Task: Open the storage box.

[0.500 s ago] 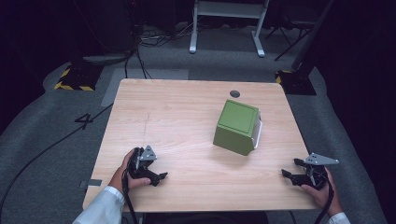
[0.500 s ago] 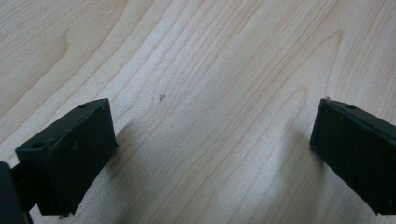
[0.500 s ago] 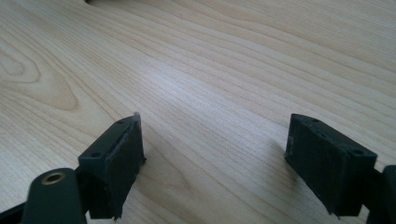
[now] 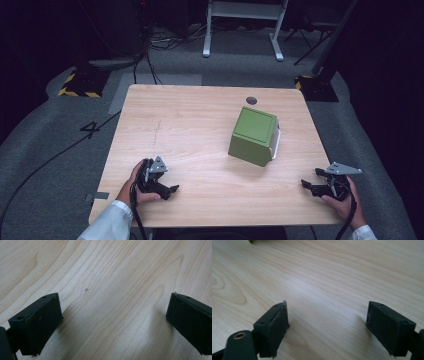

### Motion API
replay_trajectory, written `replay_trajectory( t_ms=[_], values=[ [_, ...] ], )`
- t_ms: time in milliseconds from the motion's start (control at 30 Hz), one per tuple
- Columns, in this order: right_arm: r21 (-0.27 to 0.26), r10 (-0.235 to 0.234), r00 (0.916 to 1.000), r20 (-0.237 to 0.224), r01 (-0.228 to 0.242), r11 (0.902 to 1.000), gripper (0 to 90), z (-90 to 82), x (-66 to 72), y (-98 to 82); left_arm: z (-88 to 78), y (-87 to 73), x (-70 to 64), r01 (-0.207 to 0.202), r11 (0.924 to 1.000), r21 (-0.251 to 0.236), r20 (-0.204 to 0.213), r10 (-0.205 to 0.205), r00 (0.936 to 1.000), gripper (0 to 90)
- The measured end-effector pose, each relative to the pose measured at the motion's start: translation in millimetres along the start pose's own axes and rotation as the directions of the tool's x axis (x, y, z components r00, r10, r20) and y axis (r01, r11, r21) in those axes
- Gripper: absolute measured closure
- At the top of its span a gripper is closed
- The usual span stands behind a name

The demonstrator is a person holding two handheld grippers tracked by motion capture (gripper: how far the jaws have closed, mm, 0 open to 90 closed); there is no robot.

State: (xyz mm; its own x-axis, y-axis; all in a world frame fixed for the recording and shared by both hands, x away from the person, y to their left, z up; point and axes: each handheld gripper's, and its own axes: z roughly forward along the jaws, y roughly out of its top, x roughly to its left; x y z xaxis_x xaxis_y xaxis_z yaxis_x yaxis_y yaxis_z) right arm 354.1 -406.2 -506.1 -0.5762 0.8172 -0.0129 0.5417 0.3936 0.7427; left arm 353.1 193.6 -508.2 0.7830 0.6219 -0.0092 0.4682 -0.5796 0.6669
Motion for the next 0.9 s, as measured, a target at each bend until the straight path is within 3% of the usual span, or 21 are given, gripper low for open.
replay_trajectory(
  t_ms=[33, 133, 400, 433, 500, 567, 733, 900],
  values=[
    [-0.01, -0.011, 0.9997, 0.023, 0.012, 0.9999, 19.3, 1.7, -0.2, 4.1, 0.0, 0.0, 0.1, 0.0, 1.0, 0.0, 0.001, 0.0, 1.0, 0.4],
    [-0.016, -0.028, 0.999, 0.034, 0.028, 0.9995, 19.7, 3.9, 0.7, 12.0, 0.0, 0.0, 0.1, -0.001, 1.0, 0.0, 0.001, 0.001, 1.0, 0.4],
    [-0.067, -0.063, 0.9976, 0.027, 0.065, 0.9956, 20.3, -2.8, 4.0, 50.5, -0.3, -0.4, -0.5, 0.004, 1.0, 0.0, -0.003, -0.004, 1.0, 0.4],
    [-0.083, -0.065, 0.9976, 0.026, 0.066, 0.9944, 20.4, -3.8, 3.4, 62.2, -1.0, -0.9, -0.5, 0.001, 1.0, 0.002, -0.007, -0.001, 1.0, 0.5],
    [-0.086, -0.066, 0.9975, 0.026, 0.068, 0.994, 20.4, -3.7, 3.5, 66.8, -1.3, -1.3, -0.7, 0.003, 1.0, 0.001, -0.007, -0.003, 1.0, 0.5],
    [-0.099, -0.085, 0.9964, 0.01, 0.085, 0.9914, 20.5, -0.8, 4.8, 85.5, -1.4, -1.7, -0.8, 0.004, 1.0, 0.0, -0.006, -0.004, 1.0, 0.5],
    [-0.079, -0.117, 0.9931, -0.001, 0.116, 0.99, 20.6, 10.9, 10.6, 104.7, -1.4, -1.7, -0.9, 0.005, 1.0, 0.0, -0.007, -0.005, 1.0, 0.5],
    [-0.061, -0.131, 0.9914, -0.005, 0.13, 0.9896, 21.8, 22.3, 13.7, 111.4, -1.6, -1.7, -0.9, 0.005, 1.0, 0.0, -0.007, -0.005, 1.0, 0.5]
  ],
)
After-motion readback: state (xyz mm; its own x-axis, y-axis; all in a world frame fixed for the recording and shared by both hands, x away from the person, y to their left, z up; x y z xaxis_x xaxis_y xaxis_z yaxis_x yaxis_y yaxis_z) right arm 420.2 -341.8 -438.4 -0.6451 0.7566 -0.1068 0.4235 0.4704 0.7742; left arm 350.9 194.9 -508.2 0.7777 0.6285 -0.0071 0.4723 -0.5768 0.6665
